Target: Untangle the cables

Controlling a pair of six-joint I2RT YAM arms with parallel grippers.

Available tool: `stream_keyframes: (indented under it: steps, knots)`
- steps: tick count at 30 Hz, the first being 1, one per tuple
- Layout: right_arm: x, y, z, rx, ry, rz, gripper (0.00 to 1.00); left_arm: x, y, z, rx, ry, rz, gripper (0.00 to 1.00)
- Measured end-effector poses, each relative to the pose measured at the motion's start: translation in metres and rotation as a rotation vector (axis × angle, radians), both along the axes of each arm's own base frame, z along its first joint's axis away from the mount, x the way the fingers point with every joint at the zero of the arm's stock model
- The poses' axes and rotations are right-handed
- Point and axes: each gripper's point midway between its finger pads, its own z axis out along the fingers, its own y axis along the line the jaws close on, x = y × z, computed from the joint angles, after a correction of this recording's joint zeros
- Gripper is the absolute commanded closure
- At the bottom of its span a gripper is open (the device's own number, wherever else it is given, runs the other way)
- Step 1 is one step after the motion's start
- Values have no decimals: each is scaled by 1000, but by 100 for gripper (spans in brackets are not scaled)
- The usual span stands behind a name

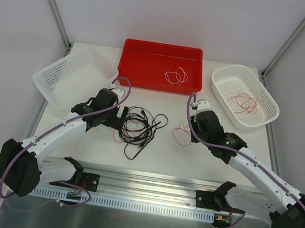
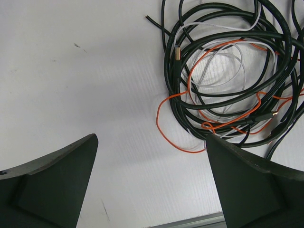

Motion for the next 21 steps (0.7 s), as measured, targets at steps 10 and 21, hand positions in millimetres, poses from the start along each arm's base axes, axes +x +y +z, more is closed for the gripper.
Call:
stream_keyframes:
  steps: [10,21]
  knots:
    - [10,-25,-67,-102,152,-194,37,0,0,0,1,2,0,1]
    - [18,-17,-105,-167,254,-166,1,0,0,0,1,2,-1,1]
